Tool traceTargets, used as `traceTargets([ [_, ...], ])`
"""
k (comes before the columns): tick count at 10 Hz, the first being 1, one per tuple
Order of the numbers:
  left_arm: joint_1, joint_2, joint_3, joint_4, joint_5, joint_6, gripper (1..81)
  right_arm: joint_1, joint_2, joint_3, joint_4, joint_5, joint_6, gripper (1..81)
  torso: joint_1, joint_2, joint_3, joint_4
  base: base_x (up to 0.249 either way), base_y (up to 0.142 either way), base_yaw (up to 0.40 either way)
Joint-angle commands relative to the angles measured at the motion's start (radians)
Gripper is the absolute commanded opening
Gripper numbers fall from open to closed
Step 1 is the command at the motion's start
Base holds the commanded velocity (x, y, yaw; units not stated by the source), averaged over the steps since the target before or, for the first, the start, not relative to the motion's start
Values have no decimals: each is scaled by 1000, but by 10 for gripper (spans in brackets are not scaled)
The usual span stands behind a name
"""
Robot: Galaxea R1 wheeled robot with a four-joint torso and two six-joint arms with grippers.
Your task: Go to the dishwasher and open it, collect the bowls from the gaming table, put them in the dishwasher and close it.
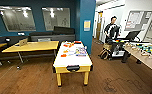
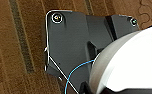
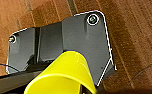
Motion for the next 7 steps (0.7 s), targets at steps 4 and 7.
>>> traceTargets([
  [4,-34,-15,-4,6,23,-1,10,45,-14,1,-14,-42,-3,10,0,0,0,0,0,0,-393],
  [7,-34,-10,-4,0,23,-1,10,45,-13,0,-20,-40,-2,10,0,0,0,0,0,0,-394],
])
